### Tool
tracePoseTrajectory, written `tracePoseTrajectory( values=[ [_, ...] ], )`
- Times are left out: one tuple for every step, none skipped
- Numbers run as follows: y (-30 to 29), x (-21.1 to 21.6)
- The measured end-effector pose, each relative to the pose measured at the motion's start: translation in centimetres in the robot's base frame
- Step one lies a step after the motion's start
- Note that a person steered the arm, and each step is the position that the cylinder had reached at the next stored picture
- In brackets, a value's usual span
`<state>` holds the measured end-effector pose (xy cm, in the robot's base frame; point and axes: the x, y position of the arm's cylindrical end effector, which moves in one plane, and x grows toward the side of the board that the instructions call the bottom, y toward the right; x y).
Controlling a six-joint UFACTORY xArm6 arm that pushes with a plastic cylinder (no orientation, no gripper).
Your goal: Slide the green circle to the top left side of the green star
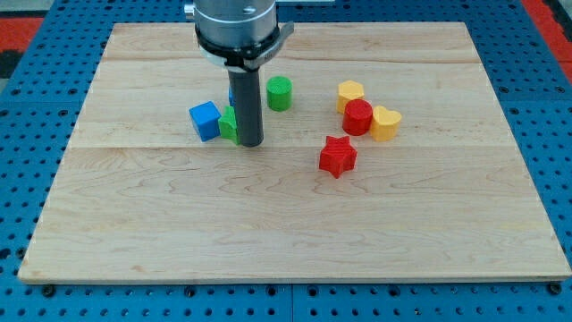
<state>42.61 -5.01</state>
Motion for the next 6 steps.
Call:
tracePoseTrajectory(
  values=[
    [4.6, -0.3],
    [6.3, -5.3],
    [10.2, -8.5],
    [5.2, -8.9],
    [-2.0, -6.3],
    [-6.2, -5.1]
  ],
)
